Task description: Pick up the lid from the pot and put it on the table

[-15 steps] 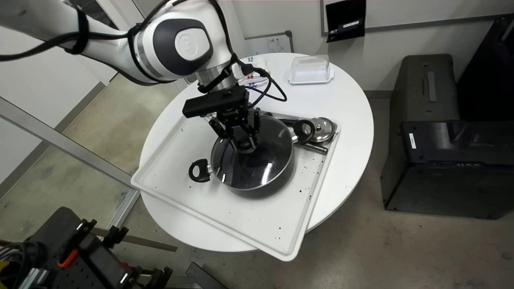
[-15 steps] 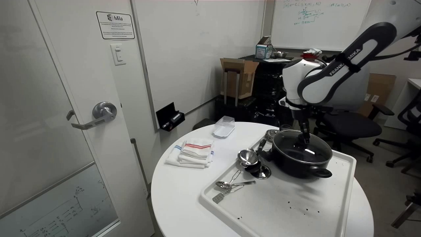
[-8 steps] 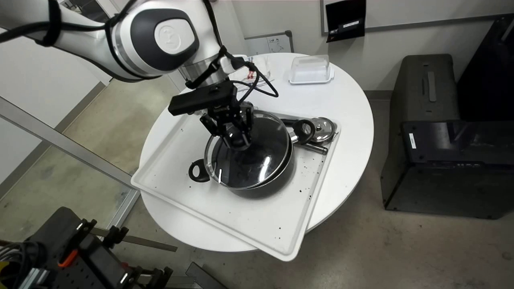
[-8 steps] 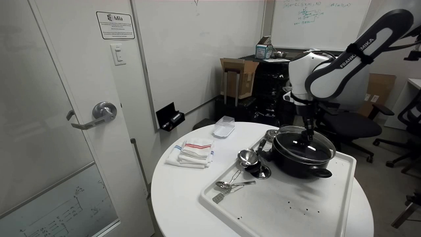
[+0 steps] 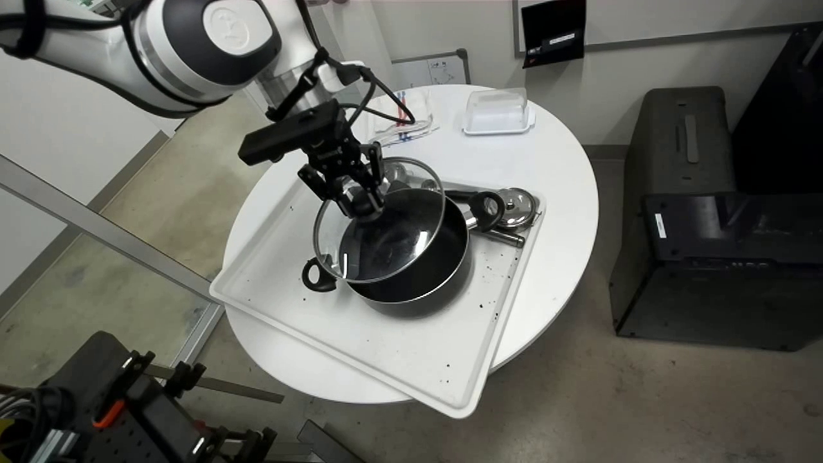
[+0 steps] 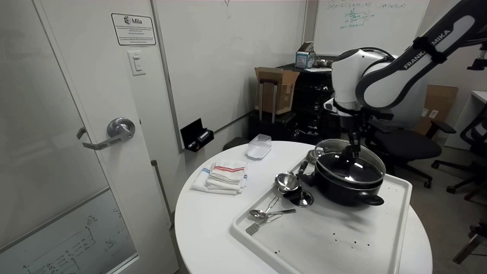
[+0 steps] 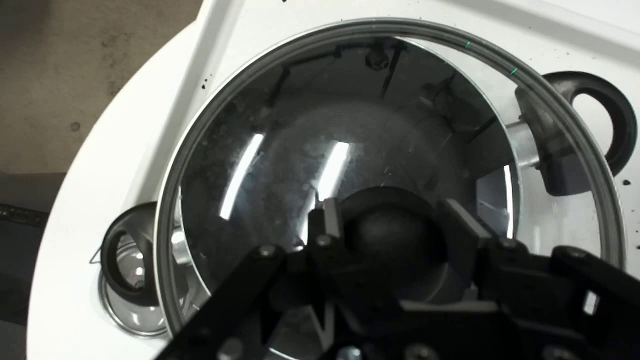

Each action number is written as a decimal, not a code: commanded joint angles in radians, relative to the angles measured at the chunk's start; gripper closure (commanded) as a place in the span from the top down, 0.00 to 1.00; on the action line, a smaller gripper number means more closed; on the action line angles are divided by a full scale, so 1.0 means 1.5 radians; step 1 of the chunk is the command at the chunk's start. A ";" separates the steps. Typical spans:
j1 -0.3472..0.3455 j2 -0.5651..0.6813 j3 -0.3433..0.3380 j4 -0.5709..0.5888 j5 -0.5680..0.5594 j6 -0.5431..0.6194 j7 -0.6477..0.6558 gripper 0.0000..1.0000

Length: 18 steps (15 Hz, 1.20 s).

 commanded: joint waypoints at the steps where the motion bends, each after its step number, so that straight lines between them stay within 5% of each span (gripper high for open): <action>1: 0.047 -0.038 -0.003 -0.023 -0.041 -0.012 0.051 0.25; 18: 0.205 -0.012 0.063 0.006 -0.079 -0.093 0.140 0.25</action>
